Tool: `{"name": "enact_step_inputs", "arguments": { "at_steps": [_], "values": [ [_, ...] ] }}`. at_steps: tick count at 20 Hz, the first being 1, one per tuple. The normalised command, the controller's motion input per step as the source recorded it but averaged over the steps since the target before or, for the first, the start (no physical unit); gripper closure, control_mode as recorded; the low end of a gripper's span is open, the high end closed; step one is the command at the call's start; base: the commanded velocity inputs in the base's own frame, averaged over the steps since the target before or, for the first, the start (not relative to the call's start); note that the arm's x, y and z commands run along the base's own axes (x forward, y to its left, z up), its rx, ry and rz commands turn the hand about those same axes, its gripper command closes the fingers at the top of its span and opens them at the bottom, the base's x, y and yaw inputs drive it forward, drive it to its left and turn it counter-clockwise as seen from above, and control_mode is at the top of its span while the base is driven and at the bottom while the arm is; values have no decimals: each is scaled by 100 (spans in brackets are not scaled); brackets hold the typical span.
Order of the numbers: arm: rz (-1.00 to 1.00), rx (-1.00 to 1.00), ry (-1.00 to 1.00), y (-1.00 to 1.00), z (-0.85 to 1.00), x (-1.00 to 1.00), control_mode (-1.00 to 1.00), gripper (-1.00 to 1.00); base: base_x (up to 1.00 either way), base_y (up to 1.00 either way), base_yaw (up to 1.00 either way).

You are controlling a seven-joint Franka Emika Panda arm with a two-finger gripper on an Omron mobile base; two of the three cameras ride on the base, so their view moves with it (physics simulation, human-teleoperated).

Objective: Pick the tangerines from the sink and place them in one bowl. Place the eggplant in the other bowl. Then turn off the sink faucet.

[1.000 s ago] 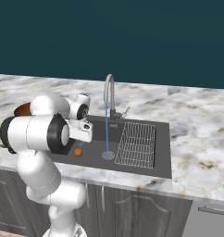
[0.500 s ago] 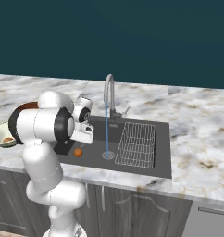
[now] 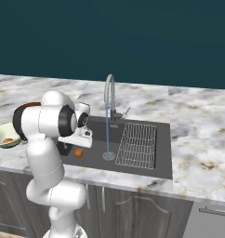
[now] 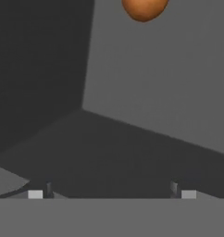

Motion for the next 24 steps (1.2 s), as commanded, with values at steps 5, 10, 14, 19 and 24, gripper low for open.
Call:
{"name": "enact_step_inputs", "arguments": {
  "at_steps": [5,10,14,19,24],
  "values": [
    [2,0,-3,4,-34,17,-100,-100,0,0,0],
    [1,0,-3,13,-26,18,-100,-100,0,0,0],
    [0,2,-6,5,-14,19,-100,-100,0,0,0],
    [0,2,-7,0,-15,22,-100,-100,0,0,0],
    [0,0,-5,6,-21,15,-100,-100,0,0,0]
  ]
}}
